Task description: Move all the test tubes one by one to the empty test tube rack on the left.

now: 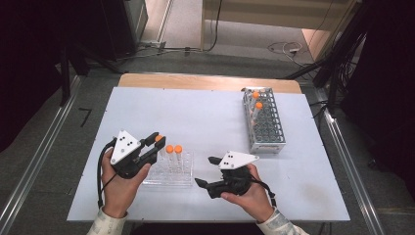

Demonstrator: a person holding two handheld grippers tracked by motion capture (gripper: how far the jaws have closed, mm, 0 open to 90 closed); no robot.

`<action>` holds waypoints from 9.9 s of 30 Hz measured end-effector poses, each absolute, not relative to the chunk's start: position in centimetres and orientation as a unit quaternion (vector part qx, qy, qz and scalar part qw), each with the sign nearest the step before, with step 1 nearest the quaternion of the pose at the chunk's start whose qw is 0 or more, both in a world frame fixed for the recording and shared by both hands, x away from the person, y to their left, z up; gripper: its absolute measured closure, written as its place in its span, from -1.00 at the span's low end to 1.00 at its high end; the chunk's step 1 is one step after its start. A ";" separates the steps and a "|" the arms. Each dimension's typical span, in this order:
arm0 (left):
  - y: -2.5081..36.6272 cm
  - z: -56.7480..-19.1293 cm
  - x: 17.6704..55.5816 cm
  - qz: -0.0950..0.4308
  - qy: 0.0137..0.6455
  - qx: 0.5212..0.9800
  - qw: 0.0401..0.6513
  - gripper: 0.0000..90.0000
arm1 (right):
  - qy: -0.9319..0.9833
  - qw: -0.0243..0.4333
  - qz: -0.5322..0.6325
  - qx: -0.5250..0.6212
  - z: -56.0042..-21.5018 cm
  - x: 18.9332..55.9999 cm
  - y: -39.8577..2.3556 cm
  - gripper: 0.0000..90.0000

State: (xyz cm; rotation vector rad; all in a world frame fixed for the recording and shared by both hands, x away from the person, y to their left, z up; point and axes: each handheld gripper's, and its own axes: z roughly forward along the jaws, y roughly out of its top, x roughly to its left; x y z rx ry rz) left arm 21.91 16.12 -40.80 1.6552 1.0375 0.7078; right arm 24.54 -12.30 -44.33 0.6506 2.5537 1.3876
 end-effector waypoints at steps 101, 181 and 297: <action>17.0 -42.2 22.4 0.284 0.487 0.640 0.522 -0.33 | 0.753 0.245 0.372 0.484 -43.7 42.6 -22.1 0.46; 15.4 -40.0 20.6 0.264 0.446 0.648 0.559 -0.44 | 0.837 0.140 0.448 0.281 -42.8 26.8 -15.3 0.59; 13.6 -39.0 19.4 0.189 0.393 0.664 0.607 0.55 | 0.853 0.100 0.468 0.210 -43.7 22.5 -11.4 -0.52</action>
